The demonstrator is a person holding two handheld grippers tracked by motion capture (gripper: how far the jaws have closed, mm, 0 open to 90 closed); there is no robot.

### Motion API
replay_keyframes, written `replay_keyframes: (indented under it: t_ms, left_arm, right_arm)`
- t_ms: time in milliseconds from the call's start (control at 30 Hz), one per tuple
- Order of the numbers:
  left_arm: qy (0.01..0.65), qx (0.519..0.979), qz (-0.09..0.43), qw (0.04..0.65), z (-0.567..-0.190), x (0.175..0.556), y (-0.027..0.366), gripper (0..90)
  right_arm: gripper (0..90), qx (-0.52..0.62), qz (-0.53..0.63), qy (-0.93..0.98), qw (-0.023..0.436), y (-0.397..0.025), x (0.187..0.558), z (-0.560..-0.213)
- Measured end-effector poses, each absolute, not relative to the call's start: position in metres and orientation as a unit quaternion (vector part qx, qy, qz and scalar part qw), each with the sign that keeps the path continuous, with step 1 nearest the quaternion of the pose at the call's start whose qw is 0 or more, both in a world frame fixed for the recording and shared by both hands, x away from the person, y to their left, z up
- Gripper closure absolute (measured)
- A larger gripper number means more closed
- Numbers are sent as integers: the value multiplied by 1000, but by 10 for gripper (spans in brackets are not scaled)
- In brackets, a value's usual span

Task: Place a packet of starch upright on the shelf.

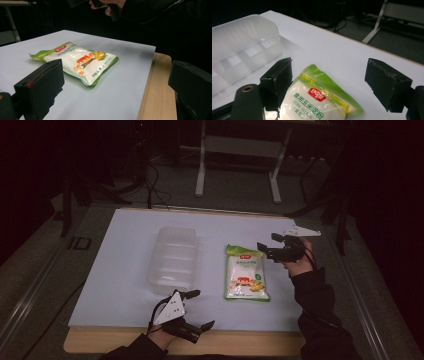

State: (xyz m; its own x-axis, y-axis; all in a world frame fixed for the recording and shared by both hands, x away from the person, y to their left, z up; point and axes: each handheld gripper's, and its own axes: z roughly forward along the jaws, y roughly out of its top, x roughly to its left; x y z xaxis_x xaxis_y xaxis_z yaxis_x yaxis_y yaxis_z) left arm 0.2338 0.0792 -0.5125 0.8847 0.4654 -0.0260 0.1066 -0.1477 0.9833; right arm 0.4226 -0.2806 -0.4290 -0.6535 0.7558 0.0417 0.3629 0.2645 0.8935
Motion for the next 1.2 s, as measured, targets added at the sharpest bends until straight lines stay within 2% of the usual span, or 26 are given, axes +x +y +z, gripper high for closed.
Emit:
replay_keyframes:
  t_ms: [200,233,567,867,1033,1200]
  left_arm:
    - [192,743,143,625,-512,233,79,7]
    - [192,744,143,623,-512,233,79,7]
    - [191,746,140,623,-513,233,78,7]
    - [191,747,137,622,-513,233,77,7]
    - [186,750,135,620,-514,232,77,8]
    - [186,750,133,620,-514,232,76,7]
  right_arm:
    - [241,377,476,774,178,-281,438,-455]
    - [268,379,474,775,172,-281,439,-460]
    - [269,403,434,793,145,-275,461,-499]
    - [263,412,419,799,128,-271,474,-511]
    - [200,432,398,802,107,-272,480,-524]
    - [202,445,382,805,89,-271,483,-524]
